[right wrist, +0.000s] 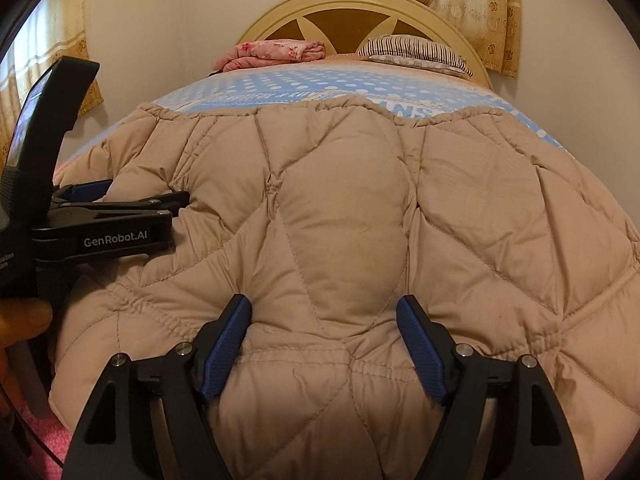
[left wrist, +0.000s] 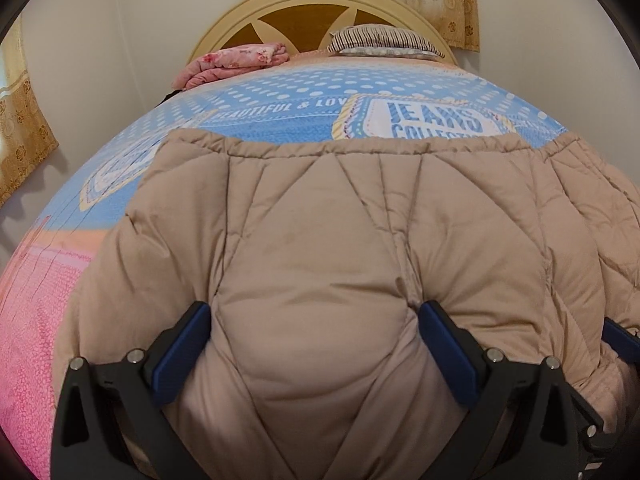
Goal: Fold large clothes
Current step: 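Open both tools and smooth the folded jacket flat on the bed, then grasp the folded jacket with the left tool and lift it while the right tool supports it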
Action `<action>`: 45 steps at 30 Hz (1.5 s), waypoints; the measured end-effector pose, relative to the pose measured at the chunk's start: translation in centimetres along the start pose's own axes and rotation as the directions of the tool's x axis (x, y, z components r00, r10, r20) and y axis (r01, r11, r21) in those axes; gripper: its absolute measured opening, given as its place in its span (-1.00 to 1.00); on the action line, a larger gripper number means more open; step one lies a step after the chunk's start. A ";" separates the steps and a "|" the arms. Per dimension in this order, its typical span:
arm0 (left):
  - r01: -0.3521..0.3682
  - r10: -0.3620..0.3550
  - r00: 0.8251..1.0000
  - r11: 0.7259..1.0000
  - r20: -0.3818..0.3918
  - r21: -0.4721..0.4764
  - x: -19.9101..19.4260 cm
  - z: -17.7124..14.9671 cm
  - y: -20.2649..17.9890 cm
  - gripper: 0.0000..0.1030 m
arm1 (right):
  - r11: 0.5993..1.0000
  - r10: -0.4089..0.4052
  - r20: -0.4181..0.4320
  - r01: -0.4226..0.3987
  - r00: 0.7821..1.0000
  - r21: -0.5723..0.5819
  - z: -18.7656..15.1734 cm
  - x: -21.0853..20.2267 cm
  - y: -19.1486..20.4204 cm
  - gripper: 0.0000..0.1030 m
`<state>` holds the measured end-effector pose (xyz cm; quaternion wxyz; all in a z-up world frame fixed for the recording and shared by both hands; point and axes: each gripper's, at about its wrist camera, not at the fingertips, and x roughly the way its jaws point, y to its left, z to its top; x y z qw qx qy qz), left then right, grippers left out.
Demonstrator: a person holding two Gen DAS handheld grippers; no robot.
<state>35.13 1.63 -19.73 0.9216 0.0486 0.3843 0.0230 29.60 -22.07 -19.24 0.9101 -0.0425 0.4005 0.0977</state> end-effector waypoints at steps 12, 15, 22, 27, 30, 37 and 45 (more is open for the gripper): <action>0.011 -0.011 1.000 1.000 0.003 -0.008 0.0 0.1 0.0 1.00 | 0.999 -0.029 0.050 0.030 0.998 -0.014 -1.7 -3.7 1.3 0.47; 0.011 -0.011 1.000 1.000 0.001 -0.004 0.0 0.1 0.0 1.00 | 1.000 -0.024 0.016 0.024 1.000 -0.010 -2.0 -2.7 1.1 0.48; 0.031 -0.031 0.999 1.000 -0.013 -0.003 -0.2 0.2 0.3 1.00 | 0.999 -0.044 -0.008 0.044 0.999 -0.026 -2.2 -2.2 1.2 0.52; 0.056 -0.056 0.998 0.998 -0.005 -0.001 -2.7 -0.1 1.5 0.97 | 0.999 -0.046 -0.019 0.045 0.999 -0.030 -2.1 -2.1 1.1 0.52; 0.068 -0.067 0.996 0.998 0.058 -0.016 -7.1 -1.8 4.3 0.97 | 0.999 -0.040 -0.021 0.039 0.999 -0.030 -1.9 -1.9 1.1 0.52; 0.090 -0.085 0.996 0.977 0.032 -0.194 -11.5 -9.6 13.3 0.98 | 0.996 -0.081 0.020 0.082 0.997 -0.033 -0.4 -4.6 1.5 0.52; 0.355 -0.376 0.926 0.837 0.033 -0.415 -8.7 -11.6 12.6 0.66 | 0.995 -0.098 0.055 0.099 0.994 -0.017 4.7 -3.4 1.2 0.53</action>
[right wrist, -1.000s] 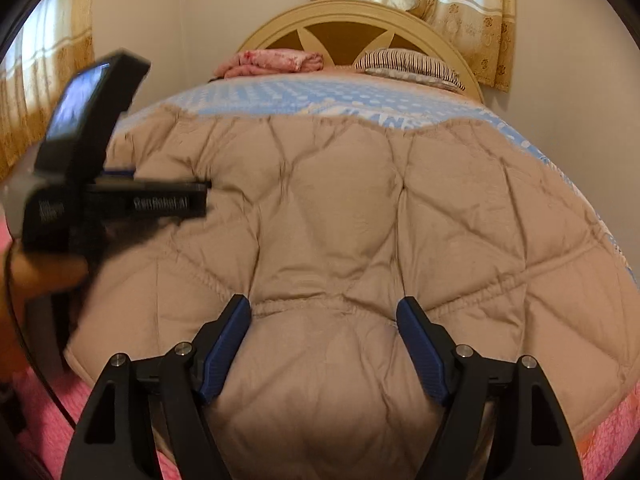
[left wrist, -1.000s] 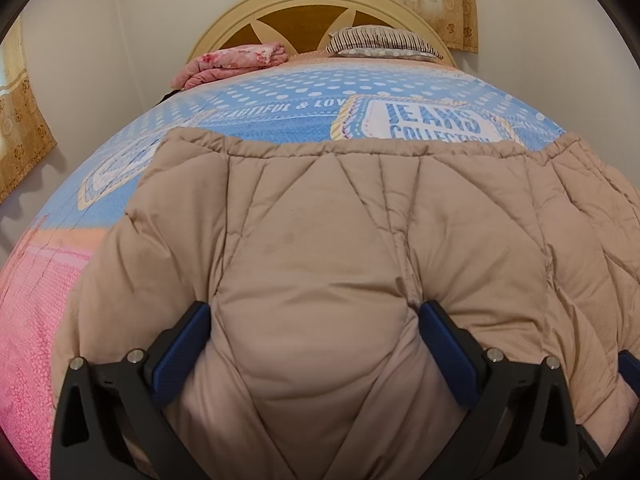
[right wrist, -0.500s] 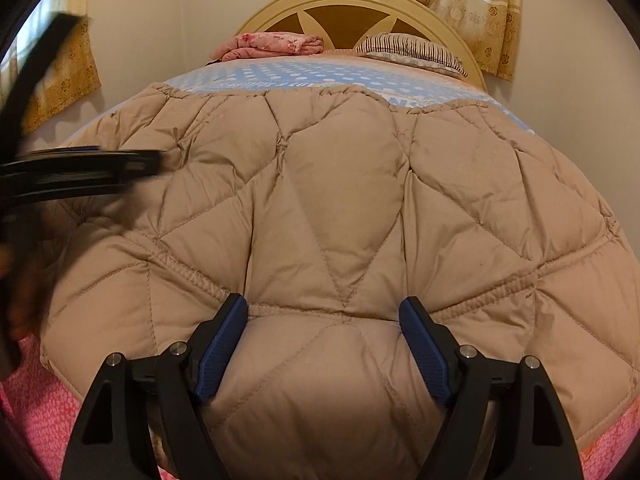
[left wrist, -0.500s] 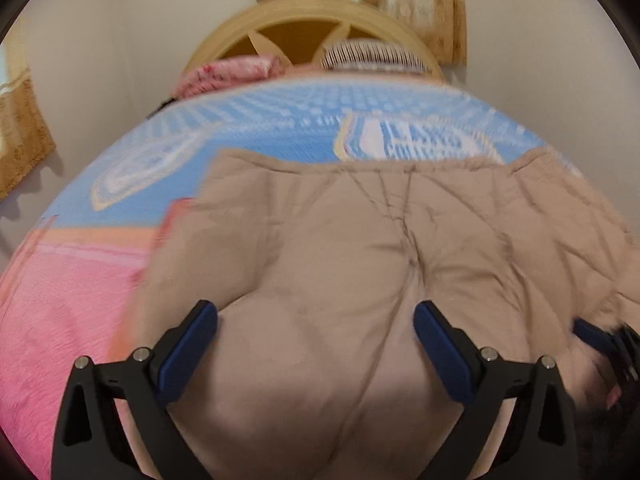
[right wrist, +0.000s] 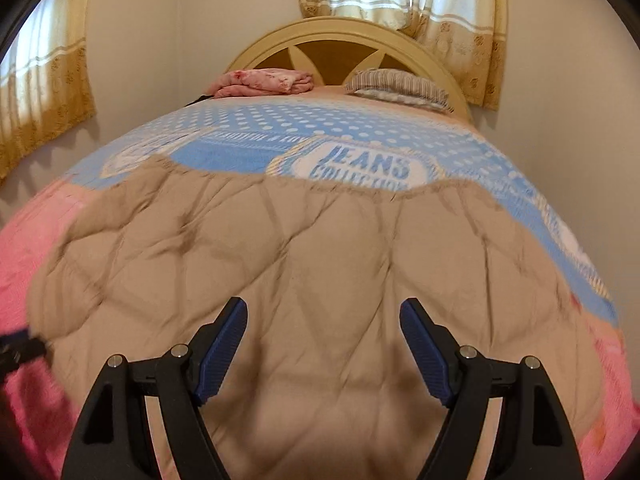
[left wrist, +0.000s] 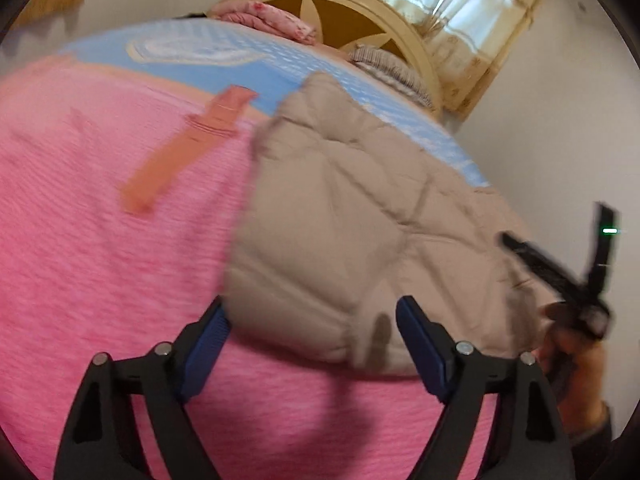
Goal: Fold large clothes
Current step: 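Grasp the folded jacket with the left tool and lift it while the right tool supports it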
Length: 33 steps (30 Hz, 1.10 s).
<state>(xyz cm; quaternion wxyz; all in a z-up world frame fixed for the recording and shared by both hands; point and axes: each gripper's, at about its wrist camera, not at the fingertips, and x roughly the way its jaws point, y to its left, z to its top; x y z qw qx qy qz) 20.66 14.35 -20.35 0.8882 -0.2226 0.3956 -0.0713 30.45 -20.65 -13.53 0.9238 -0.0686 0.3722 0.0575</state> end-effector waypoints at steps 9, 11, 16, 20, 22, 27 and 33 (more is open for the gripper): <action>0.090 -0.084 0.994 0.991 0.072 -0.097 2.9 2.2 -0.6 -0.31 | 0.999 0.041 -0.072 -0.043 0.997 -0.023 -2.6 5.4 -0.3 0.53; 0.088 -0.084 0.989 0.996 0.122 -0.028 1.7 3.3 -2.7 -0.43 | 0.998 0.055 -0.081 -0.056 0.995 -0.015 -2.5 5.6 -0.5 0.54; 0.142 -0.167 0.954 0.983 0.249 0.116 -2.0 5.5 -8.7 -0.53 | 0.993 0.113 -0.062 -0.111 0.992 0.035 -2.8 5.7 -1.5 0.55; 0.130 -0.233 0.929 0.933 0.287 0.336 -2.9 6.2 -16.6 -0.56 | 0.982 0.173 -0.044 -0.169 0.984 0.083 -2.9 5.4 -2.5 0.55; 0.106 -0.254 0.922 0.892 0.293 0.440 -2.5 6.5 -20.6 -0.57 | 0.970 0.214 -0.029 -0.209 0.976 0.122 -3.0 5.0 -3.4 0.55; 0.084 -0.310 0.915 0.773 0.259 0.628 -0.9 6.3 -28.1 -0.57 | 0.930 0.313 0.001 -0.307 0.950 0.204 -3.3 3.2 -6.8 0.53; 0.052 -0.346 0.917 0.600 0.199 0.799 3.0 2.0 -33.5 -0.58 | 0.896 0.352 0.058 -0.354 0.934 0.267 -4.8 -0.6 -12.8 0.53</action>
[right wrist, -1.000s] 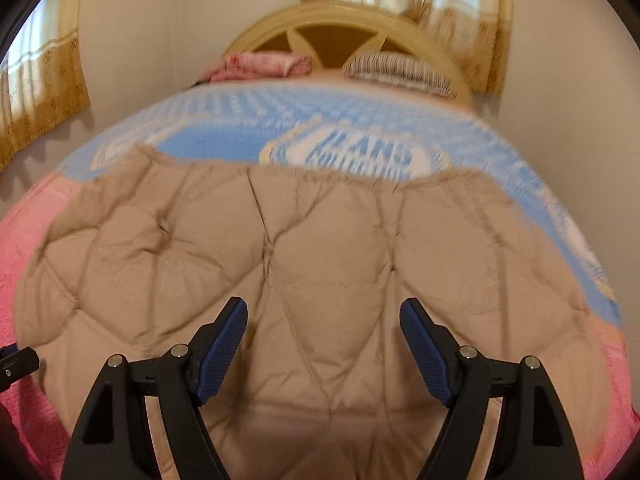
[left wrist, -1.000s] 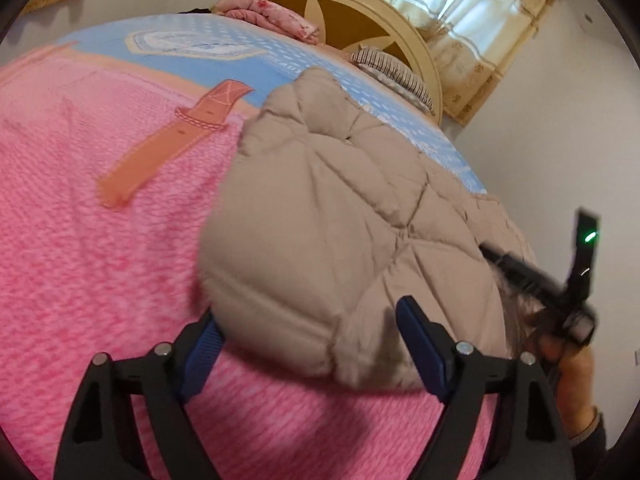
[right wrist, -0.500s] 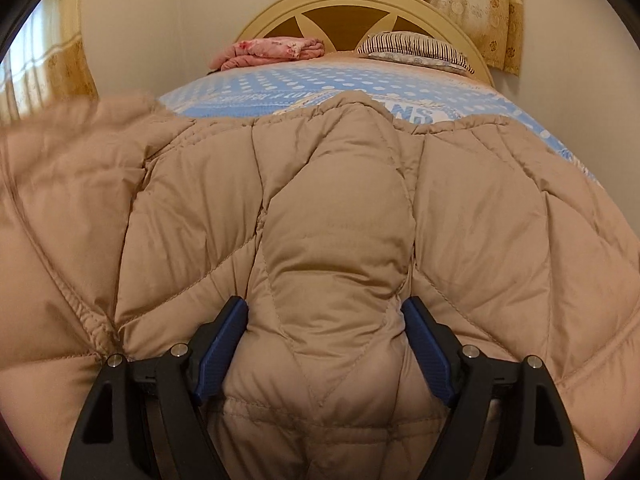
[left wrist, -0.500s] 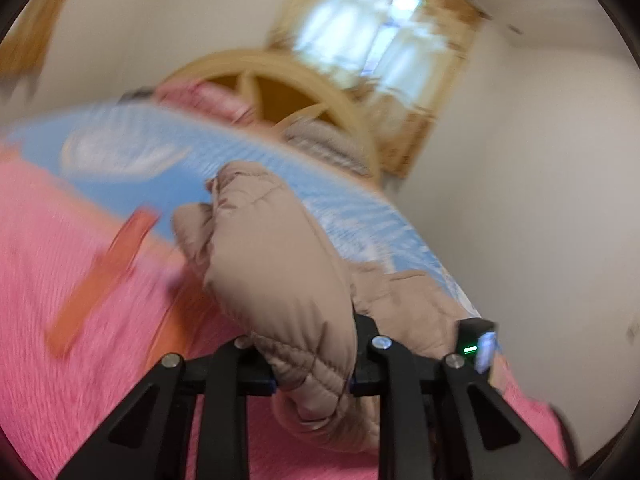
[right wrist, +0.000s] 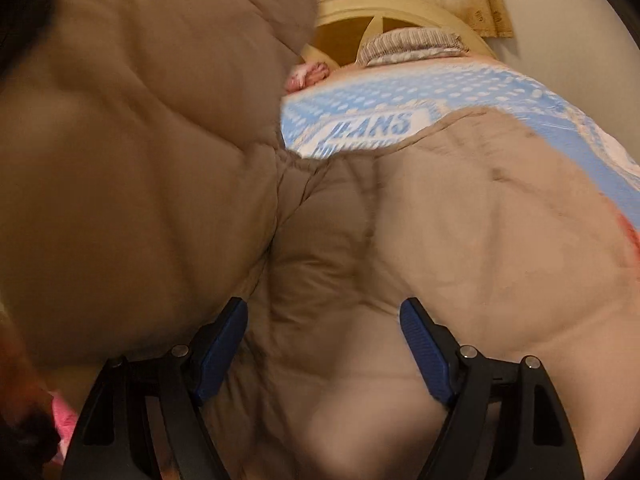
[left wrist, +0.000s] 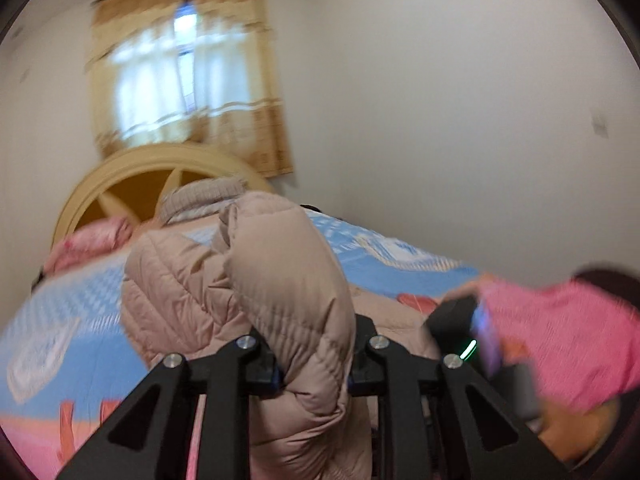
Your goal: Fold large clothes
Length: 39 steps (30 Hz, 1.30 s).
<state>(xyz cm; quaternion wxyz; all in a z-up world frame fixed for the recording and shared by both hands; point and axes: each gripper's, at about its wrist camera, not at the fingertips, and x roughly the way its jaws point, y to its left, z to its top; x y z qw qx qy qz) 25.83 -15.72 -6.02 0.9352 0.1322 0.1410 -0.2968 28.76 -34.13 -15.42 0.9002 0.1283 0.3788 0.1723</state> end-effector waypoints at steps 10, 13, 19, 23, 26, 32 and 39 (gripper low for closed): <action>0.070 -0.054 0.997 0.926 -0.053 0.372 2.9 -6.2 -9.5 -0.58 | 0.967 -0.136 0.173 0.093 0.975 0.238 0.6 -11.1 -11.3 0.53; 0.063 -0.045 0.998 0.895 -0.050 0.442 2.4 -7.2 -10.3 -0.58 | 0.984 0.013 0.197 -0.047 0.980 0.173 3.1 -11.8 -10.0 0.53; 0.054 -0.034 0.998 0.888 -0.050 0.456 1.5 -7.3 -10.1 -0.58 | 0.980 0.193 0.030 -0.194 0.981 0.032 8.9 -7.1 -5.0 0.53; 0.033 -0.014 0.999 0.891 -0.045 0.454 1.3 -7.1 -9.9 -0.56 | 0.978 0.209 -0.142 -0.207 0.968 0.023 10.7 -0.4 -3.3 0.53; 0.006 0.014 0.999 0.897 -0.043 0.443 0.0 -7.0 -9.9 -0.33 | 0.980 0.193 -0.239 -0.200 0.952 -0.008 10.4 2.8 -2.3 -0.66; -0.048 0.034 0.999 0.913 0.041 0.405 -7.3 -7.5 -8.1 0.71 | 0.981 0.196 -0.149 -0.196 0.969 0.017 9.4 -0.2 -3.9 -0.82; -0.186 0.186 0.983 0.976 0.013 0.114 -9.5 -4.5 -0.8 1.00 | 0.988 0.122 -0.069 -0.114 0.990 0.100 5.0 -3.0 -8.4 -0.82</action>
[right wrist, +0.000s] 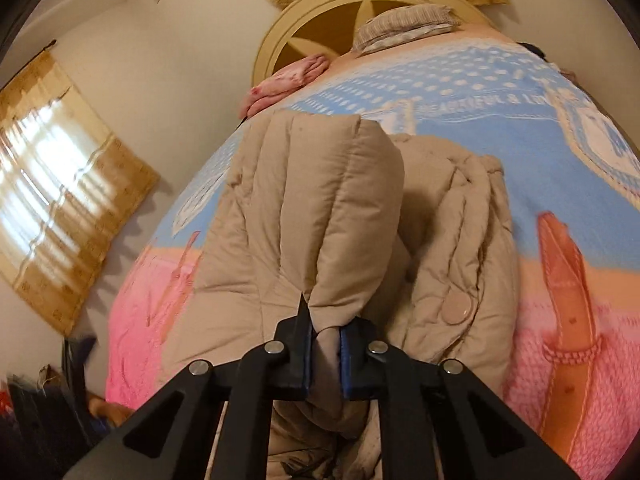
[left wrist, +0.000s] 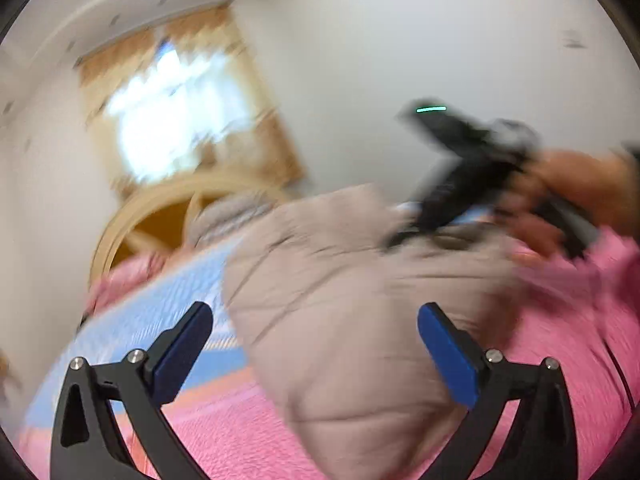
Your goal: Fold large clothes
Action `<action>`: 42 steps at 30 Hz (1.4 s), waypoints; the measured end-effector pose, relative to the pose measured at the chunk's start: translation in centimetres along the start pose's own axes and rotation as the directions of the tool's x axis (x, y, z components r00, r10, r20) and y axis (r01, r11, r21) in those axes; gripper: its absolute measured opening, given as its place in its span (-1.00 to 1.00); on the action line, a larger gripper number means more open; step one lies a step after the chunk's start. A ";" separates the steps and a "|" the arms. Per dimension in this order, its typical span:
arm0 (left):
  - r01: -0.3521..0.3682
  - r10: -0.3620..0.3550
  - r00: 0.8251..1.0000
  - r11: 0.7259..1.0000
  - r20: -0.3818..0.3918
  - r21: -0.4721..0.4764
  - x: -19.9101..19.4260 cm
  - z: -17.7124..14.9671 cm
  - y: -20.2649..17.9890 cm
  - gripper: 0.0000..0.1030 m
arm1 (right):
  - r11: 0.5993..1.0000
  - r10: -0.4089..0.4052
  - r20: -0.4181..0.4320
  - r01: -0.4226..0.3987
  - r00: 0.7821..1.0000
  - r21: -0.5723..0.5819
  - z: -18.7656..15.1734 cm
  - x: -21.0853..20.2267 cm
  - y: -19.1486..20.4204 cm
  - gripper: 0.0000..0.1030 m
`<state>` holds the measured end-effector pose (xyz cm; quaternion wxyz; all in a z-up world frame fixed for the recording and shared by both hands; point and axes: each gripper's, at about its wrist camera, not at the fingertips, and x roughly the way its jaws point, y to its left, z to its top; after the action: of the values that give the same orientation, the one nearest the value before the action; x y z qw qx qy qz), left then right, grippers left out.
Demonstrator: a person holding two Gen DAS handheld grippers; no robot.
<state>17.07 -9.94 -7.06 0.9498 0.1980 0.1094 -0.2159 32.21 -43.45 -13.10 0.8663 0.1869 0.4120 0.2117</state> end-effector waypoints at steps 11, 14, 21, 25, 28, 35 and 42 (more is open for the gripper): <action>-0.045 -0.010 0.972 0.972 -0.233 -0.230 9.7 5.1 1.1 1.00 | 0.986 -0.063 0.154 0.037 0.986 0.164 -4.6 -0.9 -3.4 -0.81; -0.084 0.046 0.929 0.992 -0.368 -0.089 13.3 3.1 -2.3 1.00 | 0.980 -0.092 0.200 0.053 0.975 0.189 -5.0 -1.6 -3.8 -0.76; -0.071 0.034 0.936 0.993 -0.350 -0.094 12.9 1.8 -3.1 1.00 | 0.936 -0.350 0.401 0.299 0.847 0.186 -3.8 -8.3 0.3 -0.55; -0.057 0.020 0.939 0.993 -0.343 -0.099 13.1 3.0 -3.0 1.00 | 0.956 -0.287 0.409 0.288 0.866 0.062 0.0 -7.1 3.5 -0.55; -0.112 0.068 0.956 0.984 -0.287 -0.141 13.2 4.6 -1.4 1.00 | 0.945 -0.323 0.306 0.324 0.896 0.047 2.4 -3.5 2.8 -0.55; -0.221 0.095 0.892 0.944 -0.442 -0.244 20.7 3.2 3.0 1.00 | 0.914 -0.406 0.213 0.401 0.889 0.064 1.6 0.4 -1.1 -0.55; -0.244 0.124 0.878 0.947 -0.462 -0.209 23.0 1.5 0.7 1.00 | 0.921 -0.389 0.200 0.375 0.899 0.104 0.6 1.3 -4.4 -0.30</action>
<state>37.87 -18.46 -12.28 0.9338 0.1248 0.3305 -0.0570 34.35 -46.59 -15.76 0.9244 0.1516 0.3500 0.0028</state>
